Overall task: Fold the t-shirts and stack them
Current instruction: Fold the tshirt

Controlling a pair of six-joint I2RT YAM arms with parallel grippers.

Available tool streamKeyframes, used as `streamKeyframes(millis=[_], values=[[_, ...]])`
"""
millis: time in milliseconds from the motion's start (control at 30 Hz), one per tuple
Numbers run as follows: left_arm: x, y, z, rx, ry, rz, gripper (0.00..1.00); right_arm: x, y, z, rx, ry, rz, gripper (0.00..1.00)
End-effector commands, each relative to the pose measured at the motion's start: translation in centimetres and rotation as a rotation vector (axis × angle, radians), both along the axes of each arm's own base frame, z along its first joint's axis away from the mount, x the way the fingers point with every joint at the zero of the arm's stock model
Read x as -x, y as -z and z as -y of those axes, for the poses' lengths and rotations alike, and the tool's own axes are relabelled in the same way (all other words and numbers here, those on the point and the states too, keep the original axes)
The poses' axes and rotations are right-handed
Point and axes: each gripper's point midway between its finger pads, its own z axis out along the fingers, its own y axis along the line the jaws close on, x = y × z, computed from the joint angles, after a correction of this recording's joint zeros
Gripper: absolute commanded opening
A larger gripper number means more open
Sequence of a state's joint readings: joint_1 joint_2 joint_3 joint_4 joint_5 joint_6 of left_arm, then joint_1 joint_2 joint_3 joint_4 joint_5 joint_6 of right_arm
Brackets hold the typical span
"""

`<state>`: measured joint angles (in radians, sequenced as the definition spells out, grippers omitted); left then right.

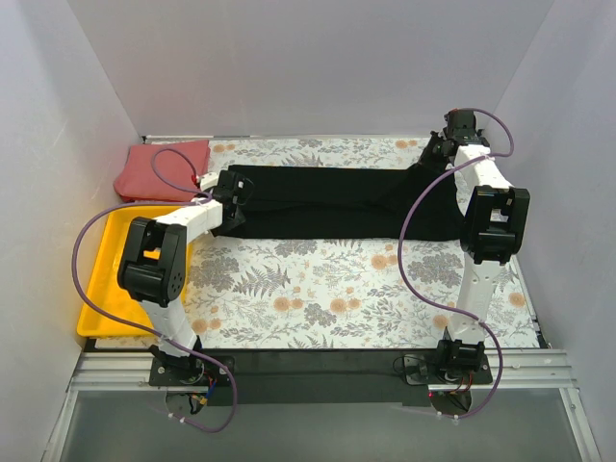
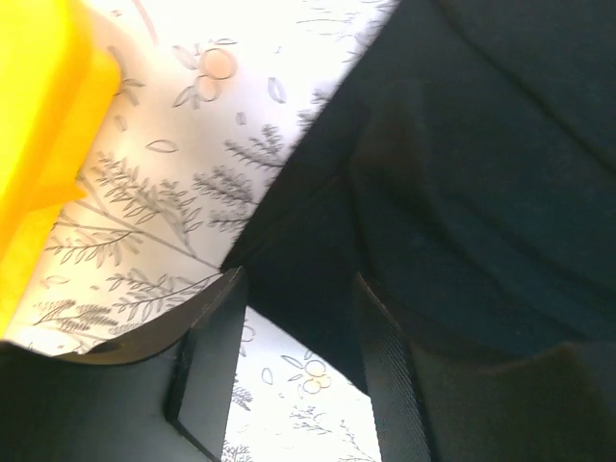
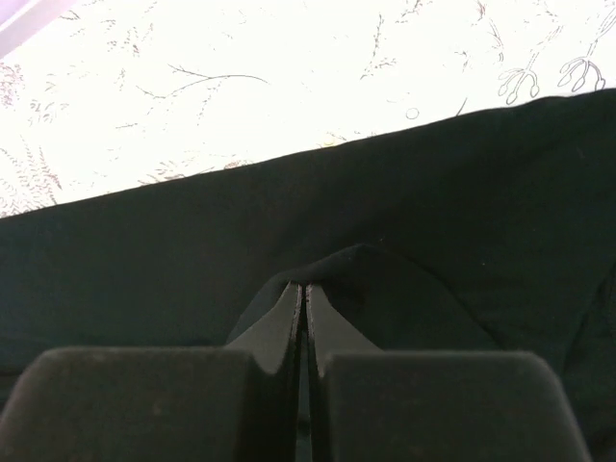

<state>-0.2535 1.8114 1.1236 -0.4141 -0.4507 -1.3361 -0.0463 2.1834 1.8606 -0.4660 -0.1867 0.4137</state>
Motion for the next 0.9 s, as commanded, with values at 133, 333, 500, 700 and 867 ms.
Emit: streamKeyframes(millis=[133, 333, 500, 700, 867], values=[[2.4, 0.6, -3.9, -0.053, -0.181, -0.047, 0.39, -0.2, 0.4, 0.8, -0.002, -0.012, 0.022, 0.01], [4.9, 1.3, -4.7, -0.019, -0.244, -0.077, 0.26, 0.2, 0.8, 1.6, -0.002, 0.0, 0.01, 0.01], [5.0, 1.0, -4.1, 0.019, -0.244, -0.078, 0.23, 0.0, 0.8, 1.4, -0.013, -0.009, 0.013, 0.03], [5.1, -0.6, -4.5, 0.011, -0.249, -0.048, 0.25, -0.3, 1.0, 1.9, -0.001, -0.008, 0.016, 0.11], [4.9, -2.7, -4.0, 0.04, -0.228, -0.012, 0.34, 0.3, -0.5, 2.4, 0.046, -0.015, 0.04, 0.43]])
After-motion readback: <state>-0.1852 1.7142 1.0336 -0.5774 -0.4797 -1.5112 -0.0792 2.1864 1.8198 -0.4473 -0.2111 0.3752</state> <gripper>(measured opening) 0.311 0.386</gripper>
